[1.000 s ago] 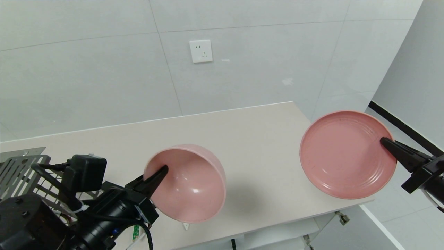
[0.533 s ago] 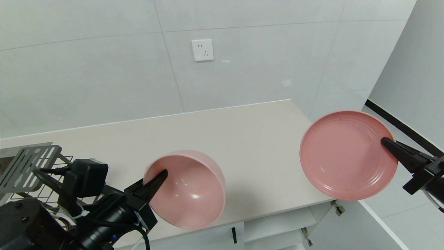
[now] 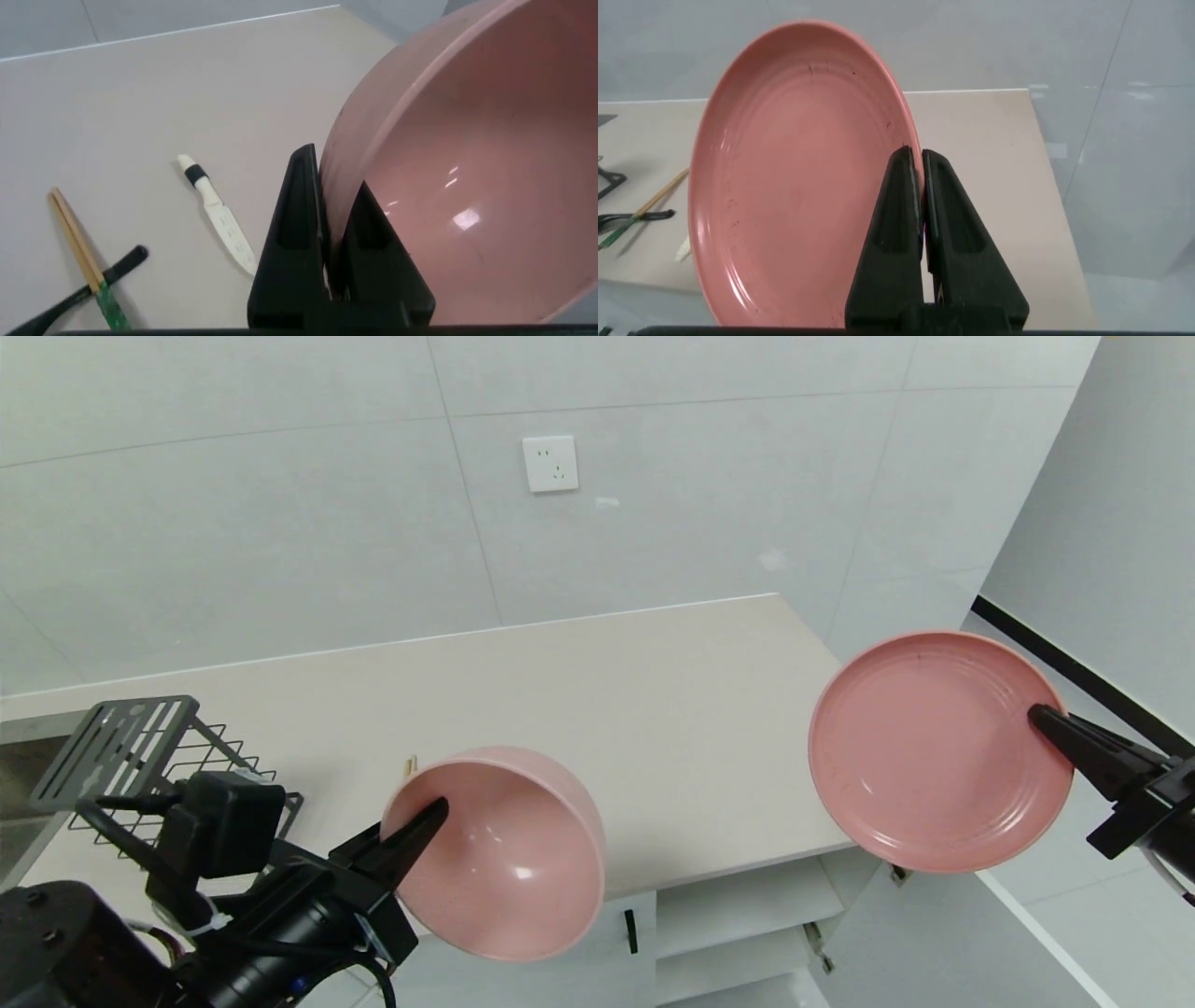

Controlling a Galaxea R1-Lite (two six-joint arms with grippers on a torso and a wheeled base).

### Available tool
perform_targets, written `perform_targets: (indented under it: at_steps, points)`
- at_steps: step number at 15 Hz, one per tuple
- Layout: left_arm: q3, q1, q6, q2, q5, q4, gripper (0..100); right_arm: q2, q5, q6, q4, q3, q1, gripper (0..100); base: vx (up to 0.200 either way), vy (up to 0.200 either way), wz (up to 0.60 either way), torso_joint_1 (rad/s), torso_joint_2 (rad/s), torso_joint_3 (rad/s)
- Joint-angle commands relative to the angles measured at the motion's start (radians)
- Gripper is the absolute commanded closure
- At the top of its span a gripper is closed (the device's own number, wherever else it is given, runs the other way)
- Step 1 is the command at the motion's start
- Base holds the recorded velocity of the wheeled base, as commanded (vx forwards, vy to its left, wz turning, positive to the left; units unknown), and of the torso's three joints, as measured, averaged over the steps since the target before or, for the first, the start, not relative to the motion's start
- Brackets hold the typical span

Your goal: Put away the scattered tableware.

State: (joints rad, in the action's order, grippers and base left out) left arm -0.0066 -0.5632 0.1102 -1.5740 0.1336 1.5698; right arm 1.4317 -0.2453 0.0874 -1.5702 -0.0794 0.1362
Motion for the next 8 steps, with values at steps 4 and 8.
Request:
perform_targets:
  at_steps: [4,8]
  points:
    - [0.0,0.0,-0.001,0.016,0.0,0.001,100,-0.004,0.0,-0.02,-0.001,-0.003,-0.001,100,-0.05,0.0,0.0,-0.002,0.0,0.001]
    - [0.002,0.0,-0.001,0.02,0.0,0.001,100,-0.004,0.001,-0.021,-0.001,-0.003,-0.001,100,0.0,0.0,0.0,0.0,0.0,0.0]
